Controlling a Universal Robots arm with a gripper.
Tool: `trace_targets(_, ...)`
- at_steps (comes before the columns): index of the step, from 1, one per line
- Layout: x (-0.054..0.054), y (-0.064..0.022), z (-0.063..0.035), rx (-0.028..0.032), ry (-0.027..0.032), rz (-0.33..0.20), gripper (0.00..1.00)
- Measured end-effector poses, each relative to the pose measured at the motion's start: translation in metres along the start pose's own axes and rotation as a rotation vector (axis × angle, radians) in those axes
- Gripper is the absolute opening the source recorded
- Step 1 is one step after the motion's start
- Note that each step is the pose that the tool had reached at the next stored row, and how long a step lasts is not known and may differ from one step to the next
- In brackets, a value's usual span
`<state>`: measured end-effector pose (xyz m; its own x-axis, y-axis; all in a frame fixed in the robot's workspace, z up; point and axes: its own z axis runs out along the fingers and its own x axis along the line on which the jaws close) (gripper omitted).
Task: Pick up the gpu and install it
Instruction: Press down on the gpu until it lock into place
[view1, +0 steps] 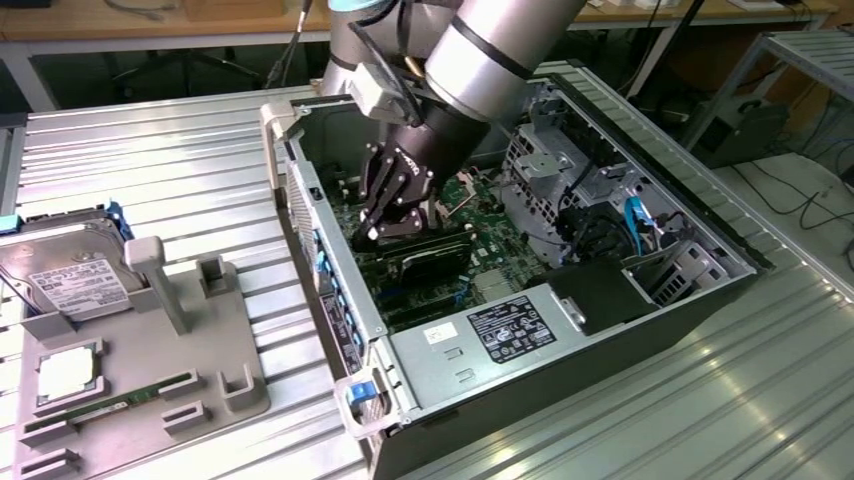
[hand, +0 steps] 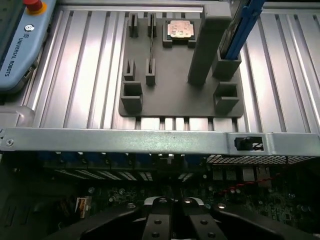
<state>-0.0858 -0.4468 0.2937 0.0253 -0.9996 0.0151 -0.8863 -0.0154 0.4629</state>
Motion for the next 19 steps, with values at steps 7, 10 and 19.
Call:
trace_targets(7, 0.000, -0.0050, 0.0093, -0.0412, 0.0013, 0.000, 0.11)
trace_targets(10, 0.000, -0.0069, 0.0121, -0.0472, -0.0008, -0.001, 0.11)
trace_targets(19, 0.000, -0.0187, 0.0058, -0.0013, 0.0065, 0.001, 0.11)
